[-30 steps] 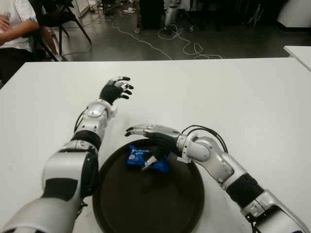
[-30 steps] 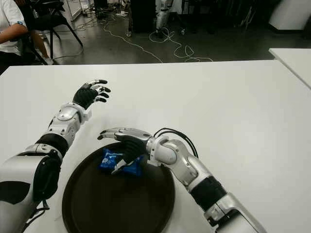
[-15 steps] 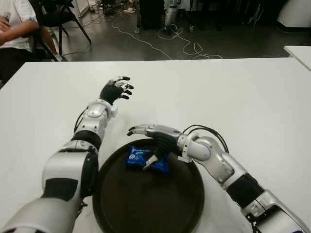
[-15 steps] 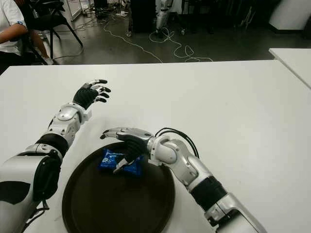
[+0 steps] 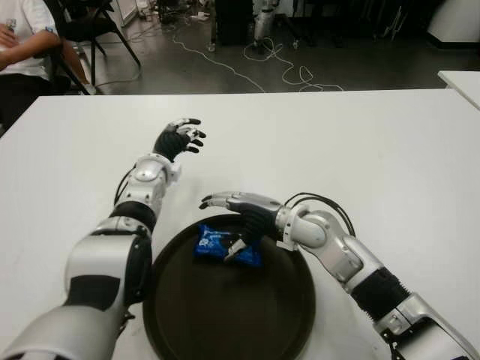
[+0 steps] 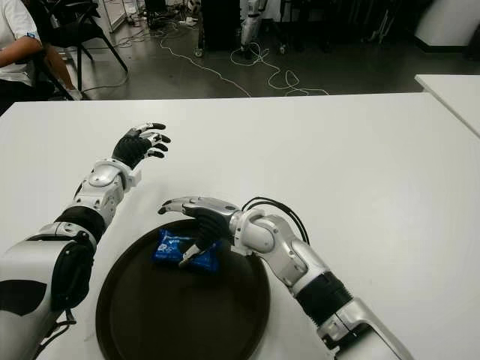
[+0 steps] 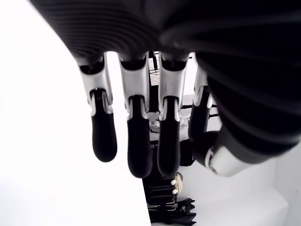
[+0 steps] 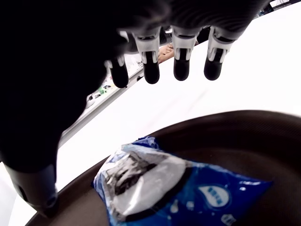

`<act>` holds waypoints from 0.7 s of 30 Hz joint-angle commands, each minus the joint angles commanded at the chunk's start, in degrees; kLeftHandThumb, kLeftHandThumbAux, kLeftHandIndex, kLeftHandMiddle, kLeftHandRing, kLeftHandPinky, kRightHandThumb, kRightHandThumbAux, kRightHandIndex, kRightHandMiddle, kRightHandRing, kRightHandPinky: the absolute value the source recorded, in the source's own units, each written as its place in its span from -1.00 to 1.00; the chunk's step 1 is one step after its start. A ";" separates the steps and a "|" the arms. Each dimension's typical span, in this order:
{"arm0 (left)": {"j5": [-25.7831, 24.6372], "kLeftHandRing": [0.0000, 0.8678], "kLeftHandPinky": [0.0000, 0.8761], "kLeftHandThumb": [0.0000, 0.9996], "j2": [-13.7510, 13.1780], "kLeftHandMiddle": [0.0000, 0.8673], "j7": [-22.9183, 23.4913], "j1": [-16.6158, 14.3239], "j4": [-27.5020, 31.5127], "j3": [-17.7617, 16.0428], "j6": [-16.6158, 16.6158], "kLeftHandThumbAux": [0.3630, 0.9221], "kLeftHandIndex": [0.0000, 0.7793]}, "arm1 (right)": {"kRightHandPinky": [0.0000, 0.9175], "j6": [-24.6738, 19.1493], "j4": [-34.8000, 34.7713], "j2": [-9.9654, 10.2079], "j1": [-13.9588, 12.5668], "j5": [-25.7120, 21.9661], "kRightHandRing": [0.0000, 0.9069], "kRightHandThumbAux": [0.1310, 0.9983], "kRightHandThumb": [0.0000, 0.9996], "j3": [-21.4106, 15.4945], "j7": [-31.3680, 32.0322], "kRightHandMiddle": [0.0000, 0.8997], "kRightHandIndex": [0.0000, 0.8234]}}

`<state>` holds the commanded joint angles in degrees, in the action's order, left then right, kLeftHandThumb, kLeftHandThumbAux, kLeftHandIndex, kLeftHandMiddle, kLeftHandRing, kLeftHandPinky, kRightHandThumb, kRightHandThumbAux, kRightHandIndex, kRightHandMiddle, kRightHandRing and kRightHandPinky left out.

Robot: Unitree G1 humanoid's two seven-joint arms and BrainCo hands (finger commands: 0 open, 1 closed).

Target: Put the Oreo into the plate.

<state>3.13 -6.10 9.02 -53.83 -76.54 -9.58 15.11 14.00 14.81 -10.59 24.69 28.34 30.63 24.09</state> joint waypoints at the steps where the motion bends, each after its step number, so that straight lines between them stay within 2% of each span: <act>1: 0.01 0.11 0.06 -0.86 0.00 0.07 0.00 0.01 0.00 0.00 0.03 0.01 -0.26 | -0.88 0.07 -0.49 -0.13 -0.20 -0.42 -0.98 0.34 -1.00 -0.13 0.33 -0.96 -1.00; 6: -0.08 0.13 0.08 -0.87 0.02 0.09 0.17 0.06 0.00 -0.11 0.18 -0.03 -0.25 | -0.93 -0.37 -3.33 -0.81 -0.57 -1.89 -0.97 0.41 -1.00 -0.37 2.70 -0.93 -1.00; 11: -0.12 0.12 0.05 -0.88 0.06 0.07 0.42 0.07 0.02 -0.16 0.31 -0.01 -0.25 | -0.95 1.17 -3.59 -1.72 -0.28 -3.07 -0.97 0.42 -1.00 0.02 4.25 -0.91 -1.00; 17: -0.28 0.06 0.01 -0.88 0.12 0.02 0.35 0.06 0.00 -0.39 0.04 0.02 -0.26 | -0.95 3.06 -3.60 -2.34 0.75 -3.82 -0.94 0.36 -1.00 -0.08 5.54 -0.88 -0.98; 21: -0.27 0.08 0.07 -0.89 0.21 0.03 0.21 0.00 -0.05 -0.44 -0.19 0.02 -0.29 | -0.96 4.61 -2.16 -2.68 1.91 -3.09 -0.93 0.29 -1.00 0.31 5.54 -0.87 -0.97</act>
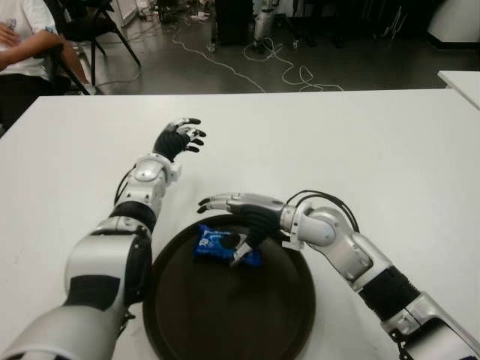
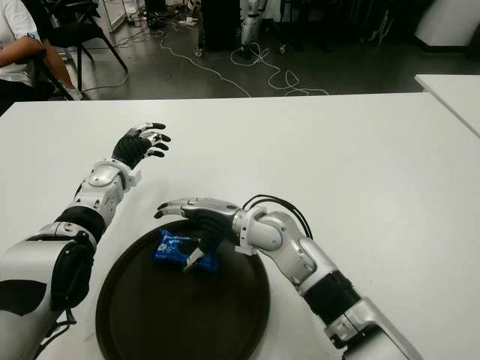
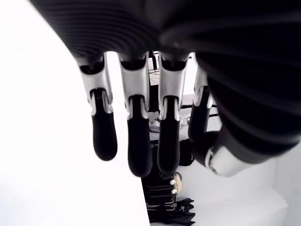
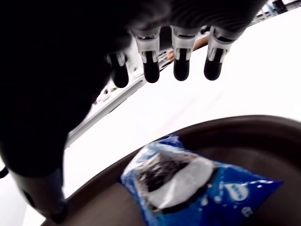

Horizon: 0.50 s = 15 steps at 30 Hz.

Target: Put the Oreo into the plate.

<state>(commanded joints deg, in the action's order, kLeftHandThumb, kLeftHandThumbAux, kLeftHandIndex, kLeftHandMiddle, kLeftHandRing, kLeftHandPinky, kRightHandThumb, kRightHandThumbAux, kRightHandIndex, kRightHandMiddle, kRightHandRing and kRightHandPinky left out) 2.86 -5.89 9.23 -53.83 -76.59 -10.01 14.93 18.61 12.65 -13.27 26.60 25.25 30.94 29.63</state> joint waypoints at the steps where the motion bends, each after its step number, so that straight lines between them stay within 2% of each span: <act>1: 0.02 0.10 0.09 -0.89 0.00 0.05 0.00 -0.03 -0.01 0.01 -0.04 0.02 -0.28 | -0.96 0.35 0.36 0.01 0.17 0.16 -0.93 0.27 -1.00 0.08 -0.11 -0.86 -0.97; 8: 0.41 0.15 0.10 -0.92 -0.03 0.10 -0.26 -0.08 -0.05 0.34 -0.06 0.07 -0.24 | -0.97 2.32 1.21 0.13 -0.03 -1.22 -0.92 0.25 -1.00 -0.92 -1.16 -0.86 -0.95; 12: 0.33 0.10 0.06 -0.92 -0.02 0.04 -0.58 -0.06 -0.09 0.19 -0.23 0.08 -0.27 | -0.96 1.43 0.61 -0.86 1.71 -3.03 -0.92 0.26 -1.00 -3.43 -0.41 -0.86 -0.95; 15: 0.16 0.08 0.05 -0.91 0.01 0.01 -0.61 -0.05 -0.10 0.01 -0.32 0.07 -0.28 | -0.95 3.38 2.38 -2.19 2.79 -3.45 -0.91 0.26 -1.00 -6.32 -2.67 -0.87 -0.95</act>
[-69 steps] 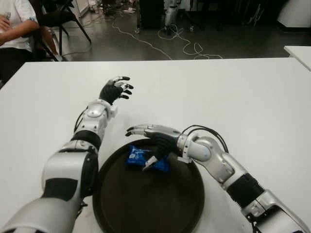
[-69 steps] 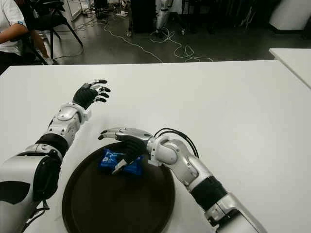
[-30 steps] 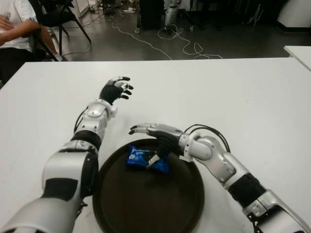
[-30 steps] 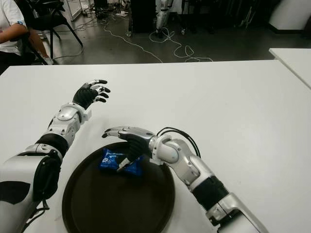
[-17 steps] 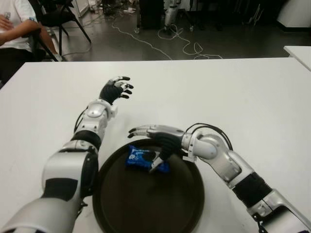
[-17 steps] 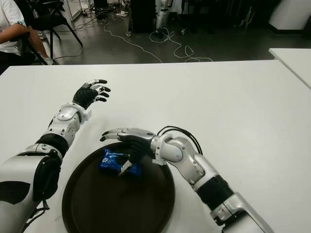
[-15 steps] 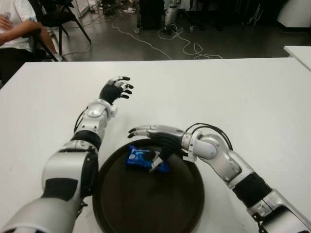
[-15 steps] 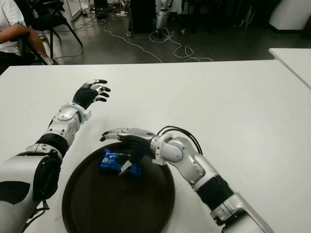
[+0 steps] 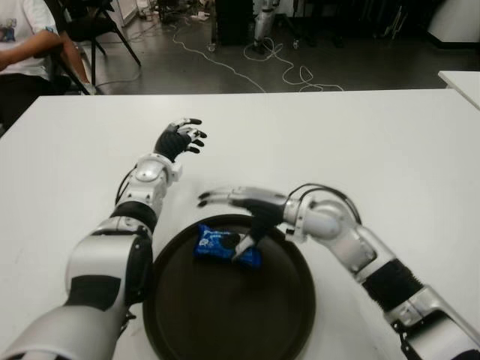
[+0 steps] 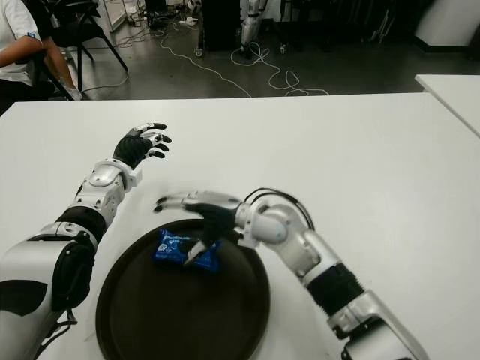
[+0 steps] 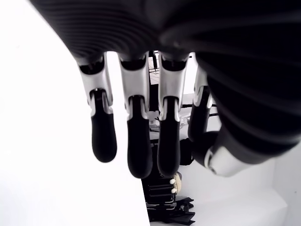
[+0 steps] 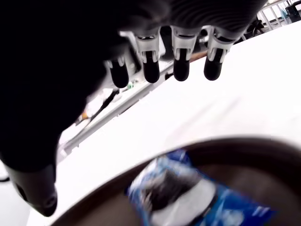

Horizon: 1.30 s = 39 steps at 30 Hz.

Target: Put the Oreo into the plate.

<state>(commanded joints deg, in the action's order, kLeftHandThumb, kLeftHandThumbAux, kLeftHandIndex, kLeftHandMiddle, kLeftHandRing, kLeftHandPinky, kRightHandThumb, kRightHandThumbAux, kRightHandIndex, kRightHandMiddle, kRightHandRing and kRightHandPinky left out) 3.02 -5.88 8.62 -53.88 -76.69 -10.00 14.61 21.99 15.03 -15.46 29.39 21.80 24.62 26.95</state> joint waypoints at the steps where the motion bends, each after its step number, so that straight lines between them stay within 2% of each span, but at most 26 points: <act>1: -0.02 0.08 0.06 -0.89 0.01 0.02 0.00 0.01 0.00 -0.02 0.01 0.08 -0.28 | -0.93 0.73 0.28 -0.47 -0.08 -0.12 -0.91 0.28 -1.00 -0.88 -0.69 -0.87 -0.95; 6: 0.04 0.08 0.06 -0.87 -0.05 0.03 0.06 0.06 0.04 0.02 0.11 0.07 -0.28 | -0.88 2.95 2.50 -1.33 -0.46 -0.33 -0.87 0.29 -1.00 -4.68 -5.74 -0.85 -0.93; 10: 0.00 0.07 0.07 -0.87 -0.14 0.01 0.29 0.05 0.03 0.00 -0.03 0.05 -0.29 | -0.84 3.68 6.65 -2.31 2.78 -1.12 -0.83 0.29 -1.00 -9.21 -10.45 -0.82 -0.91; 14: 0.06 0.05 0.03 -0.87 -0.24 -0.01 0.46 0.04 0.02 0.07 -0.12 0.03 -0.29 | -0.83 5.10 10.63 -2.93 4.60 0.65 -0.78 0.25 -1.00 -11.24 -15.77 -0.77 -0.88; 16: 0.14 0.04 0.01 -0.87 -0.30 -0.02 0.47 0.01 0.03 0.14 -0.14 0.03 -0.28 | -0.84 6.71 14.76 -4.33 5.18 1.69 -0.78 0.25 -1.00 -13.34 -21.39 -0.76 -0.87; 19: 0.13 0.05 0.01 -0.86 -0.30 -0.03 0.51 -0.02 0.08 0.16 0.00 0.07 -0.27 | -0.71 9.30 22.06 -5.54 6.36 2.04 -0.68 0.36 -1.00 -15.82 -28.86 -0.66 -0.77; 23: 0.10 0.08 0.03 -0.82 -0.34 0.02 0.53 0.03 0.22 0.18 0.36 0.16 -0.26 | -0.59 9.80 33.58 -5.30 10.28 1.48 -0.59 0.45 -1.00 -17.06 -35.50 -0.57 -0.70; 26: 0.08 0.10 0.05 -0.78 -0.35 0.04 0.56 0.06 0.26 0.18 0.44 0.15 -0.25 | -0.53 9.57 38.52 -5.53 12.30 0.89 -0.54 0.49 -1.00 -17.75 -37.87 -0.53 -0.65; 34: -0.46 0.08 0.07 -0.78 -0.33 0.00 0.65 0.00 0.23 -0.31 -0.11 0.09 -0.29 | -0.45 8.62 50.00 -5.04 15.25 -0.77 -0.44 0.57 -1.00 -19.38 -43.13 -0.43 -0.53; 39: -0.41 0.10 0.08 -0.79 -0.33 0.02 0.69 0.11 0.21 -0.17 -0.10 0.08 -0.28 | -0.46 4.89 57.78 -2.92 15.90 -2.19 -0.42 0.55 -1.00 -20.60 -44.48 -0.40 -0.51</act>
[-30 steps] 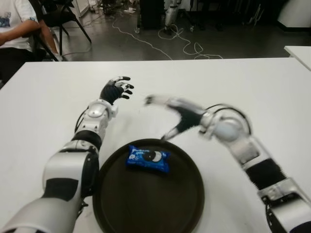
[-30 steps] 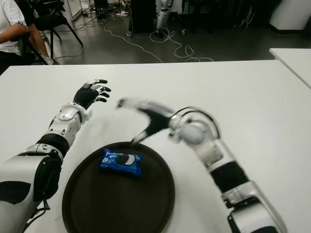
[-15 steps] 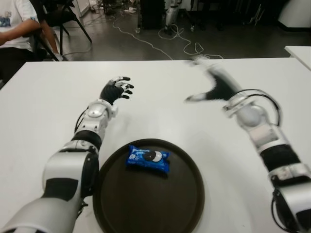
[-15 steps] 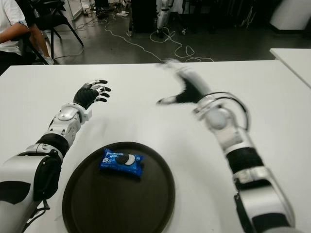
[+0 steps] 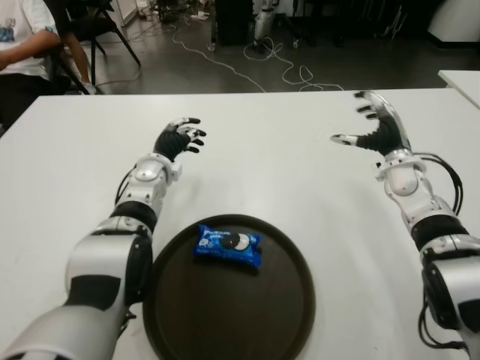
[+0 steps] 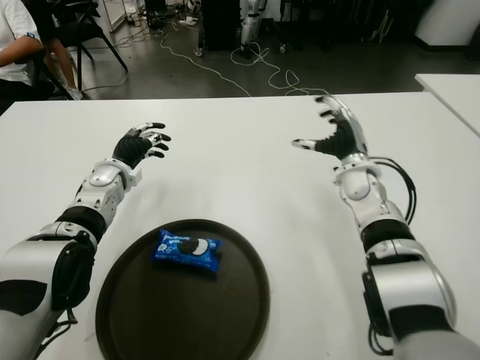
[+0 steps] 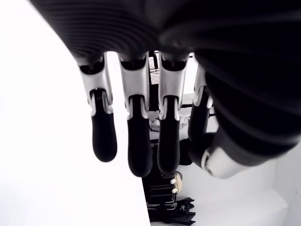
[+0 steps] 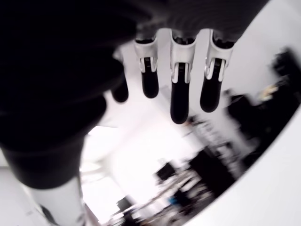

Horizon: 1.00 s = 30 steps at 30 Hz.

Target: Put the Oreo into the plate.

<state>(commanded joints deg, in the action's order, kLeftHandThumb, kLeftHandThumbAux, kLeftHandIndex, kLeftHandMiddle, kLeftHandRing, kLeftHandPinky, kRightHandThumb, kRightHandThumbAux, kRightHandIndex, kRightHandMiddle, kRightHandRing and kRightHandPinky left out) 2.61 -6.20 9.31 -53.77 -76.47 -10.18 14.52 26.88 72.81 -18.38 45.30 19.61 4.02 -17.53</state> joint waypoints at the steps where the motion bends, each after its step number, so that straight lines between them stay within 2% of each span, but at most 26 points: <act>1: 0.11 0.10 0.08 -0.79 -0.02 0.03 0.03 0.02 0.00 0.12 0.10 0.08 -0.27 | -0.46 -0.94 1.10 0.34 0.06 -0.36 -0.42 0.55 -1.00 -0.33 0.25 -0.40 -0.51; 4: 0.53 0.12 0.09 -0.83 -0.10 0.06 0.09 0.06 0.02 0.56 0.44 0.07 -0.26 | -0.45 -2.78 2.79 1.17 -0.01 -1.50 -0.41 0.50 -1.00 -1.19 1.35 -0.41 -0.52; 11: 0.75 0.14 0.09 -0.83 -0.15 0.08 0.34 0.10 0.05 0.90 0.81 0.10 -0.26 | -0.45 -4.87 3.40 1.68 0.94 -4.16 -0.42 0.45 -0.98 -3.34 4.98 -0.44 -0.56; 14: 0.81 0.15 0.10 -0.82 -0.14 0.11 0.33 0.08 0.04 0.95 0.85 0.09 -0.24 | -0.44 -5.26 3.37 1.70 1.05 -4.52 -0.44 0.45 -0.96 -3.74 5.58 -0.45 -0.59; 21: 0.43 0.14 0.09 -0.83 0.00 0.11 0.31 -0.09 -0.17 0.43 -0.03 0.10 -0.22 | -0.44 -6.53 2.85 3.64 3.09 -6.92 -0.47 0.47 -0.94 -5.70 6.69 -0.49 -0.62; 30: 0.67 0.11 0.09 -0.81 -0.09 0.08 0.30 0.02 -0.18 0.49 -0.04 0.06 -0.24 | -0.47 -6.74 2.81 3.93 3.89 -7.85 -0.49 0.48 -0.93 -6.01 8.15 -0.51 -0.65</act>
<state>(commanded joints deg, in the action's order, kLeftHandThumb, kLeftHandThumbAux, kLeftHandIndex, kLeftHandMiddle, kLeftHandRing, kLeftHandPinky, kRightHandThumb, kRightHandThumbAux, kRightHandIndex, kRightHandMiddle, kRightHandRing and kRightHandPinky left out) 3.28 -6.30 9.61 -53.75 -76.65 -9.68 14.47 20.14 75.61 -14.45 49.19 11.76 -1.99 -9.37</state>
